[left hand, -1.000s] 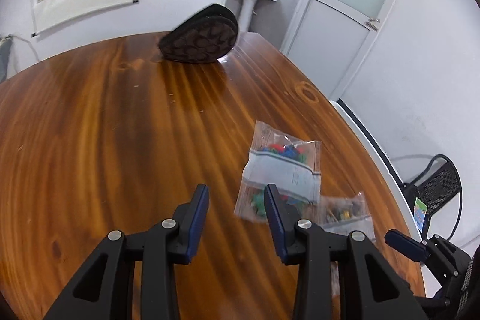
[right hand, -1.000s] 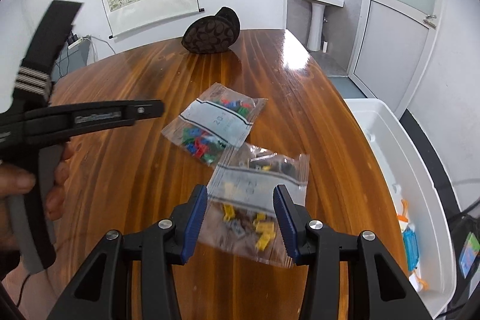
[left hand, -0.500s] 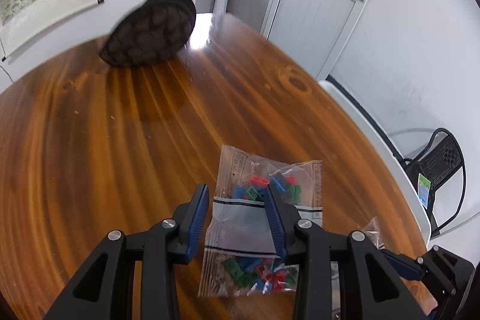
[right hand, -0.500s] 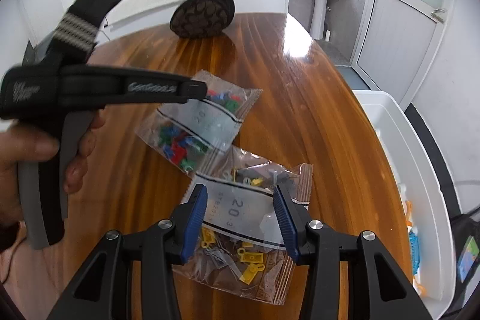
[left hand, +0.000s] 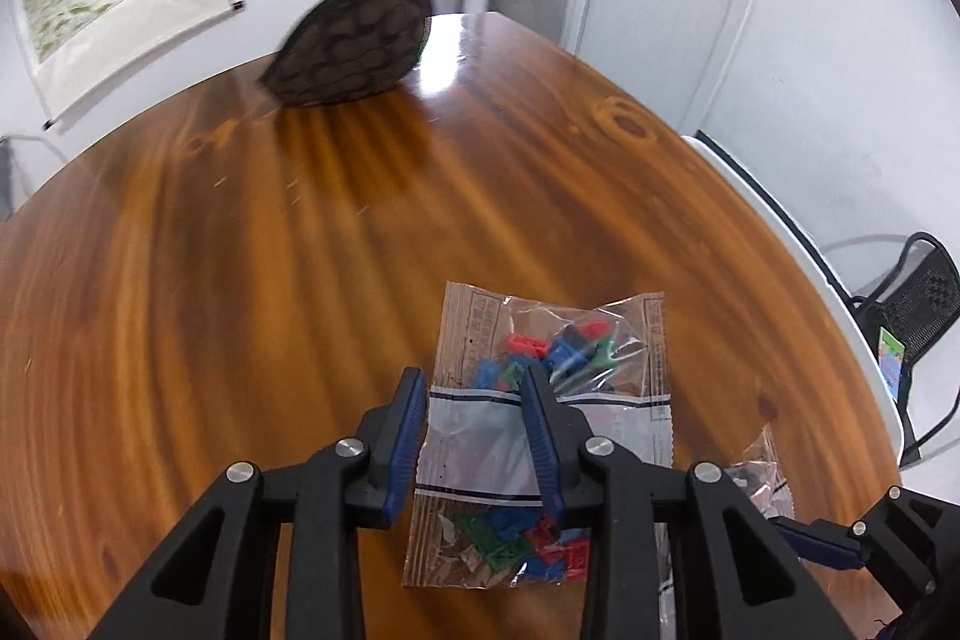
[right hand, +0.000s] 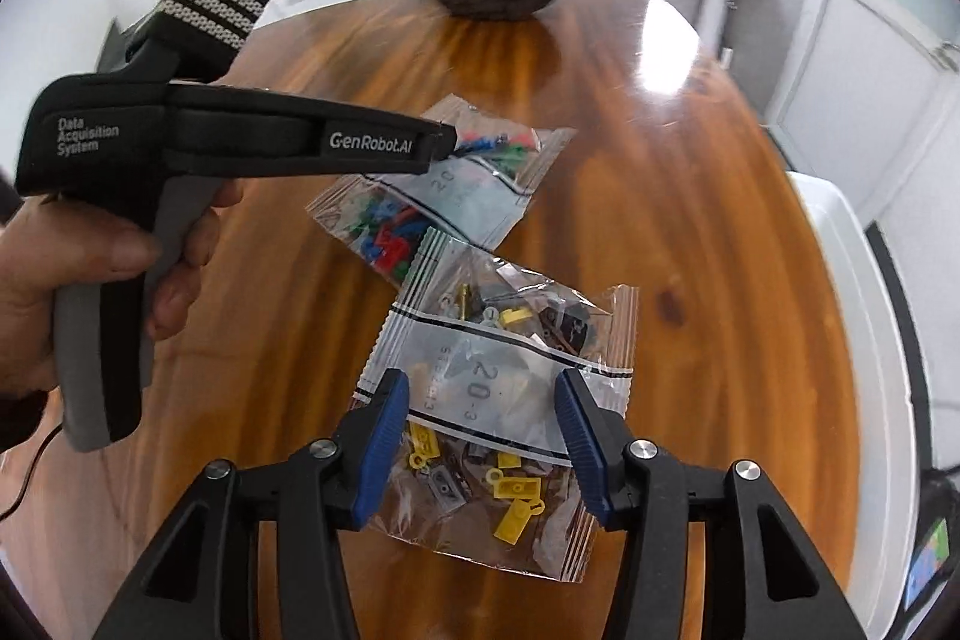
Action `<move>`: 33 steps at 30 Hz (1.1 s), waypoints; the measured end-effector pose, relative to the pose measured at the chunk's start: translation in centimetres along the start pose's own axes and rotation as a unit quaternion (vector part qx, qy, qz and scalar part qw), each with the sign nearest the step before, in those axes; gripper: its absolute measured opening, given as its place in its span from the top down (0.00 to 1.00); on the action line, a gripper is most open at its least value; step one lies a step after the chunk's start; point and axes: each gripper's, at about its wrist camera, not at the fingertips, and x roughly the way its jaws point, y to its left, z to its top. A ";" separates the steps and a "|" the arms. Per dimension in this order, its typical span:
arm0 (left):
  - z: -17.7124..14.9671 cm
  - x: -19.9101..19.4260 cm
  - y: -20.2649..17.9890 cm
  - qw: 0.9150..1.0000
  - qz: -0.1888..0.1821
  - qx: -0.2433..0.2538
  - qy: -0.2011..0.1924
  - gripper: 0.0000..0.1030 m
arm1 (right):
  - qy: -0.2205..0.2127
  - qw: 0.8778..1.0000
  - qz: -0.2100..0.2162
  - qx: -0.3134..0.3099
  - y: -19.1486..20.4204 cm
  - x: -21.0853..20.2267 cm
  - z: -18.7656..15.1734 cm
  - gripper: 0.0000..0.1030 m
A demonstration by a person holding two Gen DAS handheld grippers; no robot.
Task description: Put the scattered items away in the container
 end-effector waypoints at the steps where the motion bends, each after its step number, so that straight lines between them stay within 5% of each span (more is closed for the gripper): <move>1: -0.8 -0.6 0.4 1.000 0.007 -0.003 -0.001 0.67 | 0.002 1.000 0.003 -0.005 0.4 -0.2 -0.3 0.49; 13: -13.0 -9.7 8.5 0.993 0.055 -0.103 0.007 0.68 | 0.022 0.997 0.056 -0.045 4.7 -3.9 -6.8 0.48; 22: -20.9 -16.2 11.5 0.984 0.061 -0.167 -0.020 0.65 | -0.054 0.996 0.068 0.029 1.3 -9.0 -7.4 0.48; 27: -22.9 -18.5 11.9 0.982 0.039 -0.178 -0.048 0.55 | -0.065 0.997 0.030 0.029 -0.9 -8.4 -6.4 0.29; 33: -23.4 -19.2 11.7 0.979 0.013 -0.192 -0.062 0.50 | -0.046 0.997 0.027 0.048 -1.0 -6.0 -4.3 0.18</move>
